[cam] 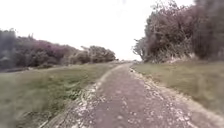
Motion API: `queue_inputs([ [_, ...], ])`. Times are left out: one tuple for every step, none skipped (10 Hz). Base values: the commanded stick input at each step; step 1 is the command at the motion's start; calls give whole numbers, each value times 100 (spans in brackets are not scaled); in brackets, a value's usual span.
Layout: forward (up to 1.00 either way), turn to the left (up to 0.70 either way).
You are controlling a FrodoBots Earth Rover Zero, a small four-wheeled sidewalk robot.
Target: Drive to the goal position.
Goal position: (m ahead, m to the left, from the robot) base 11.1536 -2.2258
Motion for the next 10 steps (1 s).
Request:
queue_inputs([
  [100, -1],
  [100, -1],
  [100, -1],
  [100, -1],
  [100, -1],
  [100, -1],
  [100, -1],
  [100, -1],
  [100, -1],
  [100, -1],
])
